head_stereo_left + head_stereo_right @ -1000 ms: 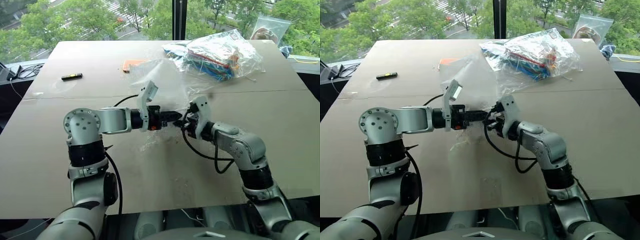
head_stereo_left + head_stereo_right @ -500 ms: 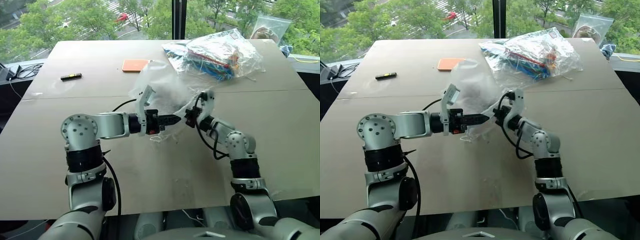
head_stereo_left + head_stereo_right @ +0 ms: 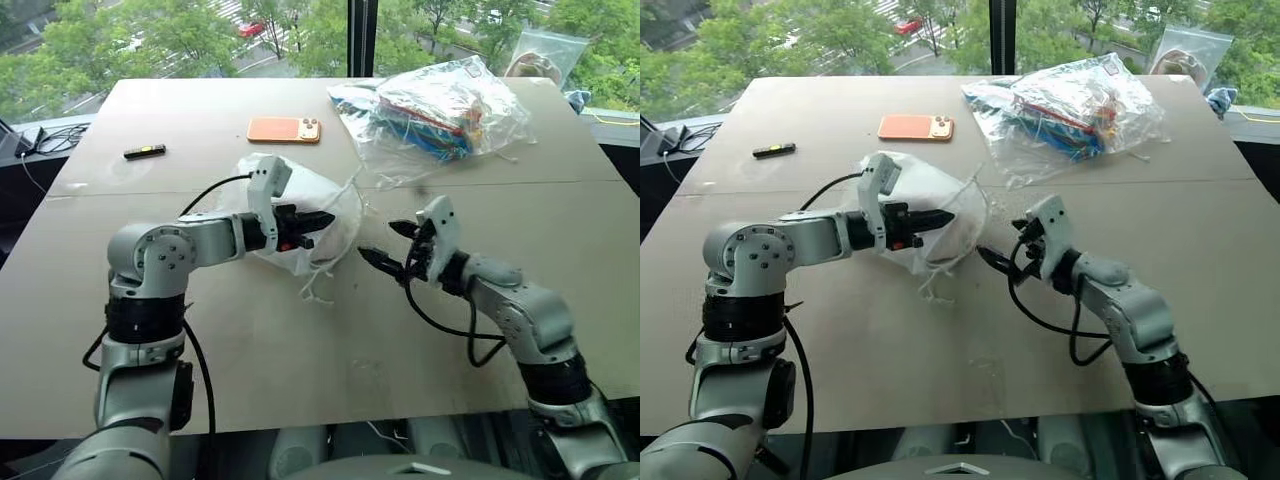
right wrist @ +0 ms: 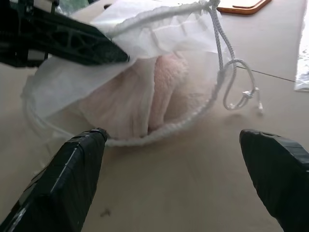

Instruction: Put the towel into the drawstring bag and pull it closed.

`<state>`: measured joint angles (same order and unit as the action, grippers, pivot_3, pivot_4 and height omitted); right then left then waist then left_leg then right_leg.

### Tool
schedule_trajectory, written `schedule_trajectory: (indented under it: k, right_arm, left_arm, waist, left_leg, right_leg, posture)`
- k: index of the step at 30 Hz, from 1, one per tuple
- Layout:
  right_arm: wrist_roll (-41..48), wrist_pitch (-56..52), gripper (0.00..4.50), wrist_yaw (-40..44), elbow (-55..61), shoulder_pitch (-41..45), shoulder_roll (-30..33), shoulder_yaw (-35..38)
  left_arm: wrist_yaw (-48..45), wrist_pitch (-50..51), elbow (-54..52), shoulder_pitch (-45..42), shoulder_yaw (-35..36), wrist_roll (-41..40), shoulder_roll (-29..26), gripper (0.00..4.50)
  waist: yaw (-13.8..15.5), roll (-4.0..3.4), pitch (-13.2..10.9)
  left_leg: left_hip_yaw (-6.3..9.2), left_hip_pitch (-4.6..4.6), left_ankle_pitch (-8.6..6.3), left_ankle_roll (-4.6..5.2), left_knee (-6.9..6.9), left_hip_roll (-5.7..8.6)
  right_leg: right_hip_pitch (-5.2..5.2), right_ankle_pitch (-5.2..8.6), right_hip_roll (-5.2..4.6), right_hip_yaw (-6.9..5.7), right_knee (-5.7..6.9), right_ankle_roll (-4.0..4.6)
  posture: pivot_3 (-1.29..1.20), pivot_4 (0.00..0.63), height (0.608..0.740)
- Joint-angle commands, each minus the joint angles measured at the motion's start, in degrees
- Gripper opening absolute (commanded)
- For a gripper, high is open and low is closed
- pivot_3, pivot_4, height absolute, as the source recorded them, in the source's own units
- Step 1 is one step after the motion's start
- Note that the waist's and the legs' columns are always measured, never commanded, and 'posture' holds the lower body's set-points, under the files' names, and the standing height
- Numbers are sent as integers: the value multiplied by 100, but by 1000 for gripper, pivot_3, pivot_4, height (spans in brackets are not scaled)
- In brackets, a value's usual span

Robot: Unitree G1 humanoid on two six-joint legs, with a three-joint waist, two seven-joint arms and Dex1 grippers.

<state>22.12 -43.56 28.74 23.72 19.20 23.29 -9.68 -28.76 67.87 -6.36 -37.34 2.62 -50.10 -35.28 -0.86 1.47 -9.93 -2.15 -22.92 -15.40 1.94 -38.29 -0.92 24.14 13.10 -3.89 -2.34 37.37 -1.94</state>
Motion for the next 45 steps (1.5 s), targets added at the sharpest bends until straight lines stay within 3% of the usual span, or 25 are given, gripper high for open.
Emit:
schedule_trajectory:
  k: [1, 8, 17, 27, 37, 43, 45]
  right_arm:
    - [-428, 69, 4481, -190, 250, 61, 251, -35]
    - [-1542, 953, 4481, -299, -1091, 603, 263, -644]
    - [-1981, 1512, 4481, -275, -1799, 802, -187, -849]
    - [-1942, 1530, 35, -422, -1941, 809, -727, -582]
    - [-1884, 887, 35, -449, -1076, 448, -346, -105]
    - [-625, -432, 35, 12, 672, 20, -317, 493]
    - [-281, -795, 0, 78, 971, -58, -333, 560]
  left_arm:
    - [-1135, -778, -227, 3, -380, 434, -466, 0]
    - [-3424, -2419, -109, -57, -1255, 1500, -1454, 0]
    - [-3871, -3017, 584, -408, -1381, 2199, -1183, 0]
    - [-3959, -2919, 326, -149, -1279, 2244, -1185, 0]
    - [-3814, -3056, 556, -204, -1188, 2463, -1063, 0]
    - [-3788, -2450, 917, -377, -773, 2049, -984, 0]
    - [-3762, -2217, 923, -383, -599, 1891, -969, 568]
  waist:
    - [-9, -1, -1]
    - [11, -3, -4]
    - [9, -1, -4]
    - [7, -1, -4]
    - [32, -1, -4]
    - [-1, -2, -4]
    - [-9, -2, -4]
  left_leg:
    - [-2, 2, 0, 0, 1, -4]
    - [-23, 2, 0, 1, -2, -8]
    - [-18, -73, -5, 11, -26, -9]
    - [-19, -79, -4, 10, -29, -12]
    - [-16, -82, -5, 11, -51, -12]
    - [-11, -81, -6, 13, -63, -19]
    - [-4, -79, -13, 25, -66, -25]
  right_leg:
    - [0, 0, 7, 1, 1, 0]
    - [5, 0, 15, 2, -2, 0]
    - [68, -1, 15, -7, 6, -4]
    - [78, -1, 16, -5, 16, -4]
    - [77, -1, 15, -8, 35, -4]
    - [77, -1, 24, -8, 51, -3]
    - [77, -1, 32, -9, 53, -3]
  posture:
    - [0, 150, 740]
    - [0, 150, 740]
    - [0, 150, 740]
    - [0, 150, 740]
    - [0, 150, 740]
    - [0, 150, 740]
    - [0, 150, 740]
